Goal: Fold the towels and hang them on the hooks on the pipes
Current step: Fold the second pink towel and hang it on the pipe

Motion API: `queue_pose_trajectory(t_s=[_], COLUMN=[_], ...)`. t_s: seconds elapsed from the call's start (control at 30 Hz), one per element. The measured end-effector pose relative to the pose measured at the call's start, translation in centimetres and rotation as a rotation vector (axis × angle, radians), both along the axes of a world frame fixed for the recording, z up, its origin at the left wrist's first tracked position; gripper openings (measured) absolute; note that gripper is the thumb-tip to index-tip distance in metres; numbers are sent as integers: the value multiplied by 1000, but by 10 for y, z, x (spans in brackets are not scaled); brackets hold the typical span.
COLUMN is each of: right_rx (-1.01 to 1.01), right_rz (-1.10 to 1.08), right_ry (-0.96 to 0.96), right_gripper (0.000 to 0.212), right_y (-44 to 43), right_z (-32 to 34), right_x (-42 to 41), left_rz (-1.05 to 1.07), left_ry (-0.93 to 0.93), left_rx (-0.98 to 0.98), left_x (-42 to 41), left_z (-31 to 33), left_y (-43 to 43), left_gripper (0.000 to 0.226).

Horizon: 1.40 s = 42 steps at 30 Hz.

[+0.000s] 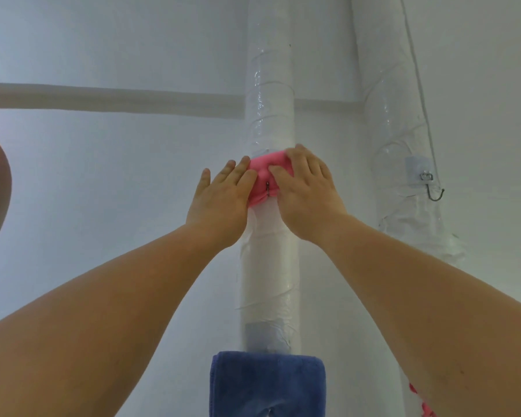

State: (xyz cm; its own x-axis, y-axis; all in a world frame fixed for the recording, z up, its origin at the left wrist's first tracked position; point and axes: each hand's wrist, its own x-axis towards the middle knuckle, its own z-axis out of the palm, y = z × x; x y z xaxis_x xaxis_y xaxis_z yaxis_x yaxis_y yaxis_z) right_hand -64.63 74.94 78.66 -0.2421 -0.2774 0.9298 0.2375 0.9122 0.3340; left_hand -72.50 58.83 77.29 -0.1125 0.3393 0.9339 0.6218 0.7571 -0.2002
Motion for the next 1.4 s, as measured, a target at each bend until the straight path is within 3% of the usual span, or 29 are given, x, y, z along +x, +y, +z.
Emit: queue_pose_trajectory(t_s=[0.13,0.37,0.47,0.6,0.97,1.4], right_rx=[-43,-101,47,-10,-103,-129], right_rz=[57,144,104,35,-229,-302], right_ry=[-145,37,118,-79,-240,-333], right_gripper=[32,16,29,71,83,79], right_y=[2,25,23,22,9,-12], right_z=[24,4,-8,-25,-30,-45], right_x=[2,2,-7,-6,-10,28], left_rz=[9,-25,1,55,116,227], left_ry=[40,23,-4,-15,-123,-153], left_rx=[-15,-50,-39,-46,-130,-128], left_x=[2,-6,-12,-16,-13,36], left_z=[8,-5,-12,-15,-19,-25], left_y=[-1,8,12,16,8,2], left_gripper=[61,63,74,77,84,79])
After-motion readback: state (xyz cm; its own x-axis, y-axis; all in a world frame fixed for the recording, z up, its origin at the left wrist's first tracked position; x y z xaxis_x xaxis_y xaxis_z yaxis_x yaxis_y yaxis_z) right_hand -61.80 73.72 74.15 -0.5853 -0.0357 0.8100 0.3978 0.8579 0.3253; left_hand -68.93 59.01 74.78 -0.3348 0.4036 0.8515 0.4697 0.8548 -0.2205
